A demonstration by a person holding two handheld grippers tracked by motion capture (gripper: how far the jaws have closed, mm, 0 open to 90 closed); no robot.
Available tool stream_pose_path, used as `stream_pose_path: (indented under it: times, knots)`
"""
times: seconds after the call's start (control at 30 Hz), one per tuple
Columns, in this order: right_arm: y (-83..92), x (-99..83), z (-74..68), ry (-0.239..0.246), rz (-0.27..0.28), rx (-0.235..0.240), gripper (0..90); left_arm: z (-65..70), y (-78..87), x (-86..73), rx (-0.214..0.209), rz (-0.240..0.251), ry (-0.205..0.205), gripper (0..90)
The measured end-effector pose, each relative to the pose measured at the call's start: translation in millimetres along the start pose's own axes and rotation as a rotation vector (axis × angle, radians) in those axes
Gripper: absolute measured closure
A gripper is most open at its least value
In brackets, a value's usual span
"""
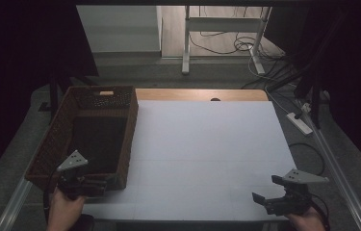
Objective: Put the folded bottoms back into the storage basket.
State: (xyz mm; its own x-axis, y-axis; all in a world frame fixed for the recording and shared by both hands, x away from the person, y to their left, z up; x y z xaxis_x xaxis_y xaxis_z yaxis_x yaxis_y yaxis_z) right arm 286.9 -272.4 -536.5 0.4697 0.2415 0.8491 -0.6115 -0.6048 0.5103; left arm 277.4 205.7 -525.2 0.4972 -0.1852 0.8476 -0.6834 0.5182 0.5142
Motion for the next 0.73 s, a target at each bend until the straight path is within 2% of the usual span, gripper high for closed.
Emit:
stream_pose_path:
  times: [0.73]
  knots:
    - [8.0, -4.5, 2.7, -0.002, -0.006, -0.017, 0.0, -4.4, 3.3, -19.6, 0.005, -0.025, 0.034, 0.3]
Point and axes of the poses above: each handheld gripper's, and its own axes: y roughly backward along the jaws, x roughly out of its top, z roughly to its right, the point moved 10 cm from there along -y, roughly forward along the jaws, and after that the axes turned 6 degrees about z, right-handed, at the moved point
